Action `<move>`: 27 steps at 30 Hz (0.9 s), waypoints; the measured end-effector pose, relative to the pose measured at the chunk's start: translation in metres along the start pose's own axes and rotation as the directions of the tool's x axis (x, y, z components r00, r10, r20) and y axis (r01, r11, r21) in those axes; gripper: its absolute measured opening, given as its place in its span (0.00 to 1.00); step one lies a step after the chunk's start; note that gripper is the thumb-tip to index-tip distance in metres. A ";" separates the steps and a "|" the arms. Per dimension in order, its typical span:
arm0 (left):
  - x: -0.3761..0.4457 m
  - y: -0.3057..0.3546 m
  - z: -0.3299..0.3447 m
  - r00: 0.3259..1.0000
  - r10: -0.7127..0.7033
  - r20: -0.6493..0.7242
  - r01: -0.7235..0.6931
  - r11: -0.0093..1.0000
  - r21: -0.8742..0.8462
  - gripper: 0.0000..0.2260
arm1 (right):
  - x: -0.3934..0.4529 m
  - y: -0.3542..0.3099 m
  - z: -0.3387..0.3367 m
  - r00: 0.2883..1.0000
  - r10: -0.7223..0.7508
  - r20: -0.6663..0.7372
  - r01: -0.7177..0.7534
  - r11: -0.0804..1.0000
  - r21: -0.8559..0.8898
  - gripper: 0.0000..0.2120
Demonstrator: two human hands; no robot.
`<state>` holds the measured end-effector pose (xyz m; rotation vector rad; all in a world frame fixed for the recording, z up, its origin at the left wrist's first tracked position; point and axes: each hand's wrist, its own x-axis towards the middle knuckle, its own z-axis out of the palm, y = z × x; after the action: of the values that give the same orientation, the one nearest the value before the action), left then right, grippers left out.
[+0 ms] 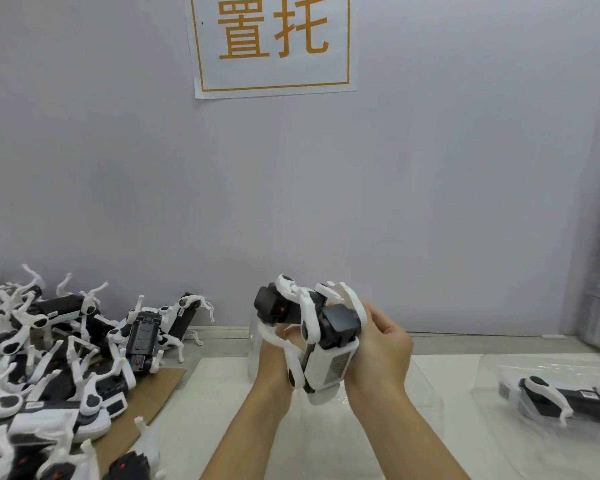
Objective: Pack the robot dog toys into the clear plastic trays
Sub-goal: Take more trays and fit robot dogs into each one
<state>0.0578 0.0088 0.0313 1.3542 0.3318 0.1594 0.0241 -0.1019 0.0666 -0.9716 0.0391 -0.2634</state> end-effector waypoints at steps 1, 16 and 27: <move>0.001 0.001 0.002 0.998 0.056 0.016 -0.056 0.998 -0.013 0.16 | 0.000 0.002 0.000 0.999 0.016 -0.039 -0.016 1.000 0.014 0.11; -0.033 0.022 0.026 0.997 0.040 -0.070 -0.051 0.986 -0.160 0.07 | 0.005 -0.014 -0.004 0.917 0.289 -0.275 -0.159 0.897 0.412 0.14; -0.050 0.018 0.044 0.802 0.285 0.525 -0.264 0.958 -0.116 0.33 | 0.024 -0.035 -0.029 0.933 0.098 -0.347 0.015 0.951 0.309 0.18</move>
<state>0.0268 -0.0436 0.0636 1.3449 -0.3473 0.0187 0.0360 -0.1495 0.0813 -0.6012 0.3456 -0.3930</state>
